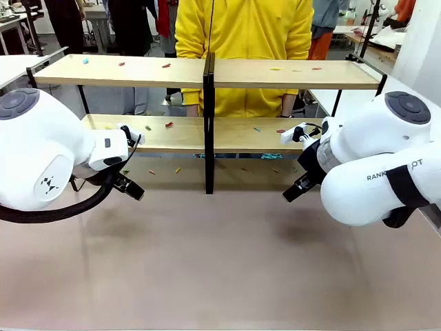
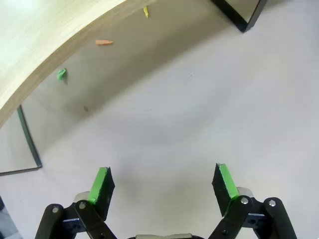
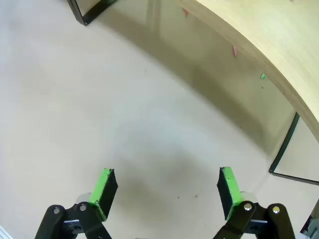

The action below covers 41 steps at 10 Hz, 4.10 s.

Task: Clean the shelves.
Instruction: Pick up the Duster when the human hands it over.

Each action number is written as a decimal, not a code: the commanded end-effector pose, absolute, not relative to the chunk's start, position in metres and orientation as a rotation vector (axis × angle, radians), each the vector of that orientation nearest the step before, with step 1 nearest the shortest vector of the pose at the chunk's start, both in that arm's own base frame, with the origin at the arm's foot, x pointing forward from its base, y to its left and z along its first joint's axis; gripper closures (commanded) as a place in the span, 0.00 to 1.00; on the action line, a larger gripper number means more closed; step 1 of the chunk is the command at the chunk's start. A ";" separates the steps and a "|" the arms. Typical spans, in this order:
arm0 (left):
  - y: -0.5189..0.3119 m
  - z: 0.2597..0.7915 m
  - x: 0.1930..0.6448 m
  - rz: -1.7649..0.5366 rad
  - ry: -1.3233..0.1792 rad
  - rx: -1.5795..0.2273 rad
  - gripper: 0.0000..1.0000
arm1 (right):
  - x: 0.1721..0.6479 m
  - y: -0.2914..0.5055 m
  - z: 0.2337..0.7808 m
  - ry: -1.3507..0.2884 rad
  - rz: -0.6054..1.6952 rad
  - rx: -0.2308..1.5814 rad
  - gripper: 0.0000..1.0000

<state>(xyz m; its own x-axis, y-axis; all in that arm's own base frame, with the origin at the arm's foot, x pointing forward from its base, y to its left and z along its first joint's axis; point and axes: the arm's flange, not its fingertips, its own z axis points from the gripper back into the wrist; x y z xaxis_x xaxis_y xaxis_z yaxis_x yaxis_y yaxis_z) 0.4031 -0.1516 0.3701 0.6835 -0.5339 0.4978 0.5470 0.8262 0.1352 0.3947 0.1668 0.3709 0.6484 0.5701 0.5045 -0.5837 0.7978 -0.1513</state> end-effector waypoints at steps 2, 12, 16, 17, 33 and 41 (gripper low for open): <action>-0.152 0.370 0.403 -0.606 -0.550 -0.025 0.00 | 0.395 0.167 0.371 -0.565 0.656 0.026 0.00; -0.133 0.411 0.375 -0.656 -0.640 -0.109 0.00 | 0.374 0.146 0.412 -0.643 0.637 0.007 0.00; -0.042 0.542 0.225 -0.892 -0.893 -0.335 0.00 | 0.264 0.042 0.550 -0.850 0.610 0.061 0.00; -0.022 0.552 0.207 -0.868 -0.970 -0.363 0.00 | 0.246 0.027 0.572 -0.904 0.613 0.089 0.00; -0.009 0.634 0.296 -0.478 -0.990 -0.277 0.00 | 0.309 0.027 0.607 -0.980 0.574 0.243 0.00; -0.010 0.631 0.298 -0.502 -1.000 -0.301 0.00 | 0.314 0.025 0.602 -0.975 0.552 0.220 0.00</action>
